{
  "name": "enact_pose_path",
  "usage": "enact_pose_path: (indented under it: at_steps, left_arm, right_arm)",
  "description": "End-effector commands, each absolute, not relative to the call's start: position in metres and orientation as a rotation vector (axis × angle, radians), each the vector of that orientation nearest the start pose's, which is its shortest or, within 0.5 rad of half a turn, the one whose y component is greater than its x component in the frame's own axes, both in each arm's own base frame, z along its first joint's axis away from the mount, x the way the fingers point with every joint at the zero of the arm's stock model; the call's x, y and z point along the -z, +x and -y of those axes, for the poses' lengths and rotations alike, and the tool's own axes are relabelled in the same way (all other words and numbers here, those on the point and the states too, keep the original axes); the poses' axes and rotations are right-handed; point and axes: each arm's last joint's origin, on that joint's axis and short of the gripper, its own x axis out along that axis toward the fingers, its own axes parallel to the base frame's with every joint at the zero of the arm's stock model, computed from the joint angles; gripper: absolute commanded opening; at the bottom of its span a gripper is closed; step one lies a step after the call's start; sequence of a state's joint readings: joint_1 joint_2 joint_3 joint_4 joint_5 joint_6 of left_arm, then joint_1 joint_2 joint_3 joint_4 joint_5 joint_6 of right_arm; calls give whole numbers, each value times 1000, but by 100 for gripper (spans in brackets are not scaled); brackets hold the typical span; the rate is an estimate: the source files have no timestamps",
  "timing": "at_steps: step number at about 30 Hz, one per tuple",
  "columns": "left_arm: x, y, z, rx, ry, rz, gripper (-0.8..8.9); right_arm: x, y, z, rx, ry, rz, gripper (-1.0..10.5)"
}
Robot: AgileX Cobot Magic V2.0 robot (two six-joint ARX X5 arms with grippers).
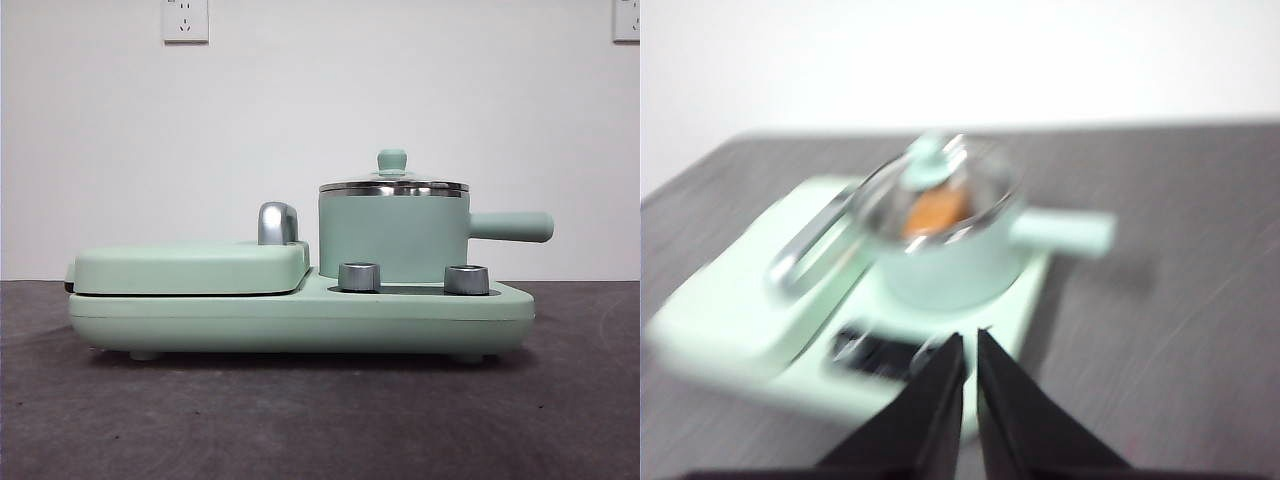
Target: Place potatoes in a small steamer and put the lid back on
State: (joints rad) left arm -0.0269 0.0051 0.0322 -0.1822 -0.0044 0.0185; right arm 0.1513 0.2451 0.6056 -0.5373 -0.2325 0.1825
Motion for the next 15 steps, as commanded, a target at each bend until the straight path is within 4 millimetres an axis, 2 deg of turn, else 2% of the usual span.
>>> enact_pose_path:
  at_steps: [1,5,8,11,15]
  left_arm:
    - [-150,96,2,20,36,-178,6]
    - [-150,96,2,20,36,-178,6]
    - [-150,96,2,20,36,-178,6]
    - [-150,96,2,20,36,-178,6]
    - [-150,96,2,20,36,-178,6]
  right_arm:
    - [-267,82,-14,-318,161,-6,19]
    - [-223,92,-5,-162,145,59,19]
    - [-194,95,0,-81,101,3,19]
    - [-173,97,1,-55,80,-47,19]
    - [-158,98,2,-42,76,-92,19]
